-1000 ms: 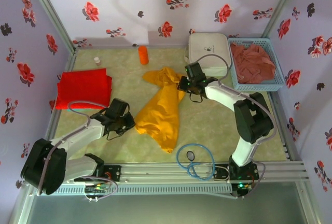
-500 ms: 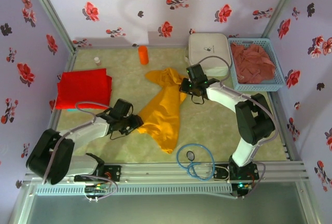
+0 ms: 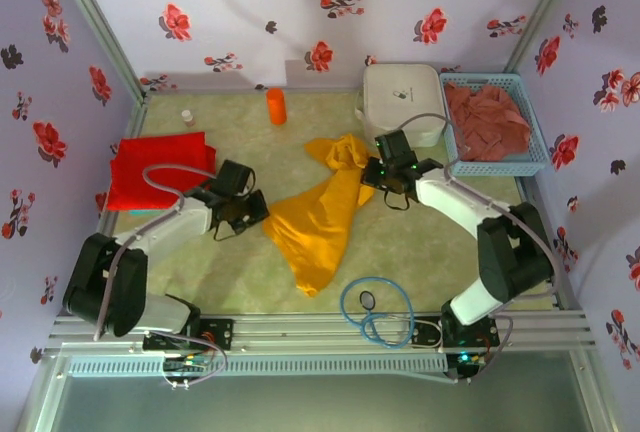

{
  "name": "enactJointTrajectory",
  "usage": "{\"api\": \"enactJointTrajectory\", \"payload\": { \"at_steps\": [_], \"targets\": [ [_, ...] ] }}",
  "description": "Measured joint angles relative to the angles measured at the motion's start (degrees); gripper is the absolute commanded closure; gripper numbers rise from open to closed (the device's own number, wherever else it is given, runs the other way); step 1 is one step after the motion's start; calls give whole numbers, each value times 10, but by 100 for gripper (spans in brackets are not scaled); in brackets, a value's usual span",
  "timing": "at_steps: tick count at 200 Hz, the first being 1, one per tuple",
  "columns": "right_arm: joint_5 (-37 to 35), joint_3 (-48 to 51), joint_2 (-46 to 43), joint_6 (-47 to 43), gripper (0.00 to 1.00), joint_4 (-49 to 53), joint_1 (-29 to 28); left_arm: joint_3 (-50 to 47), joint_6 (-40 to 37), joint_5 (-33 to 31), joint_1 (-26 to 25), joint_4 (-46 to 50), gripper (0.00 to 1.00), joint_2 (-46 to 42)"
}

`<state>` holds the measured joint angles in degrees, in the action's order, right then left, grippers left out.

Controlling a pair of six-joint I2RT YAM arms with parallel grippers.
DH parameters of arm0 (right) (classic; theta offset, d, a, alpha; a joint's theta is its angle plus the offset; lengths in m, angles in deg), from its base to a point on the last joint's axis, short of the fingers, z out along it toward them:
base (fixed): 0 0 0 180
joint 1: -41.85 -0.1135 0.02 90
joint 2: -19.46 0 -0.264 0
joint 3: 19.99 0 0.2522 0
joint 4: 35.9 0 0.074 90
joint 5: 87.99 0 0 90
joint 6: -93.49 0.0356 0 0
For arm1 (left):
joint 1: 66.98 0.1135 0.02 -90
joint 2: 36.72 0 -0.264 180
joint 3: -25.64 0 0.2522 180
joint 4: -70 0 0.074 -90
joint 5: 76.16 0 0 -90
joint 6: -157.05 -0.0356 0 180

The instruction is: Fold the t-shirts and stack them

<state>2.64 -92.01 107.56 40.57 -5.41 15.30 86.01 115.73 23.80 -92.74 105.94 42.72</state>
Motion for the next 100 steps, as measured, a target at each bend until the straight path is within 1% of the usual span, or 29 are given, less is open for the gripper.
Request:
{"api": "enactJointTrajectory", "payload": {
  "at_steps": [30, 49, 61, 91, 96, 97, 100],
  "targets": [
    [-14, 34, -60, -5, 100, 34, 6, 74, -63, -5, 52, 61, 100, 0],
    [-17, 59, -96, -5, 100, 58, 7, 137, -104, -17, 82, 108, 100, 14],
    [-17, 72, -114, -5, 100, 72, 7, 189, -132, -29, 96, 130, 100, 37],
    [-23, 90, -148, -12, 100, 124, 7, 293, -189, -54, 121, 153, 100, 117],
    [-25, 92, -153, -14, 97, 132, 7, 307, -196, -57, 124, 156, 100, 132],
    [-26, 93, -154, -14, 96, 133, 7, 309, -197, -57, 125, 156, 100, 134],
    [-28, 94, -157, -14, 93, 137, 7, 318, -202, -59, 127, 159, 93, 143]
  ]
}}
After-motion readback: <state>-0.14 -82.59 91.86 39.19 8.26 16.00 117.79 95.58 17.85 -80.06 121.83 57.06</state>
